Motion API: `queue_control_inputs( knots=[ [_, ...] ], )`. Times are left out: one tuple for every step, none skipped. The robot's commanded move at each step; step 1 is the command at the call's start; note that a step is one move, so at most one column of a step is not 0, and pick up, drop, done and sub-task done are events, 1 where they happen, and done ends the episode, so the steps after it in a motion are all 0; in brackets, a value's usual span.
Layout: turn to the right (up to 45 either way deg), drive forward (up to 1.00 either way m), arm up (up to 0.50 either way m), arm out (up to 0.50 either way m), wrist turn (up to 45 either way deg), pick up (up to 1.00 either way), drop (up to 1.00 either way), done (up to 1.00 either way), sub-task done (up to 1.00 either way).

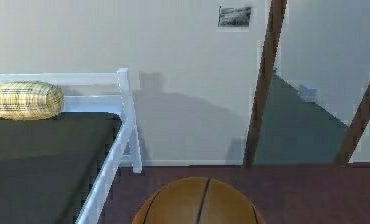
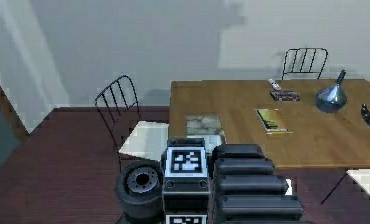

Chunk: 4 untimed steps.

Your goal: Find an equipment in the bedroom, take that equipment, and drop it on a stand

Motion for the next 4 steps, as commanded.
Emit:
queue_control_inputs(
  knots=[
    [-15.0,0.00,0.00,0.00,0.0,0.00,0.00,0.00,0.00],
    [0.0,0.05,0.00,0.00,0.0,0.00,0.00,0.00,0.00],
    [45.0,0.00,0.00,0.00,0.0,0.00,0.00,0.00,0.00],
    [6.0,0.00,0.00,0.00,0.0,0.00,0.00,0.00,0.00]
  ],
)
